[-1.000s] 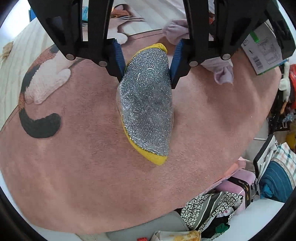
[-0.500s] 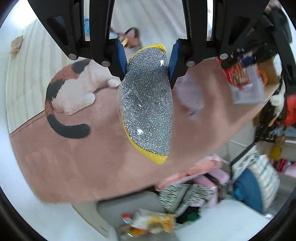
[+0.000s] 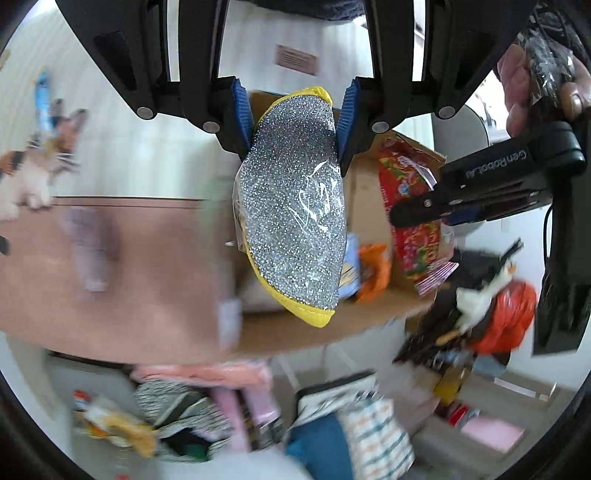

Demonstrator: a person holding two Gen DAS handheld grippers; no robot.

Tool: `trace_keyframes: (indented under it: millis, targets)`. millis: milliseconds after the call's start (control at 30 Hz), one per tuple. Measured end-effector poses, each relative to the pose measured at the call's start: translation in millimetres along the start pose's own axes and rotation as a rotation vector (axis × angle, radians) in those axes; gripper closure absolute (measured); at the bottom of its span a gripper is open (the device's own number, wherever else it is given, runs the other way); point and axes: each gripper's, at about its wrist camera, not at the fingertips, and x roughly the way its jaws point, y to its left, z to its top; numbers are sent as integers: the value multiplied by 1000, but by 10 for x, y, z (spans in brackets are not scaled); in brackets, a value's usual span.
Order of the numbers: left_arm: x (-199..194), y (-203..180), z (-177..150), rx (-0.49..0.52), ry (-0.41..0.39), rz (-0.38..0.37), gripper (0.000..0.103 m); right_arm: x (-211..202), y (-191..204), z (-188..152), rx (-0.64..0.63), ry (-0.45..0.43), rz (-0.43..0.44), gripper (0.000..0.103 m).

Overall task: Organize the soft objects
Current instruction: 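Lower the red packet into the box with the left tool while the right places the sponge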

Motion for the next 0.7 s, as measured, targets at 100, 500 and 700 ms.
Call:
trace_keyframes:
  millis: [100,500,700]
  targets:
    - [306,334,65,-42,87,-30,61,425,301,28,-32,57,-26,61]
    - [1060,447,110,22,254,-28,61,1356,644,29,-81,187,-154,61]
    - [1213,453,143,-9,300,-57,60,1473,676,68,-95,233,-188,52]
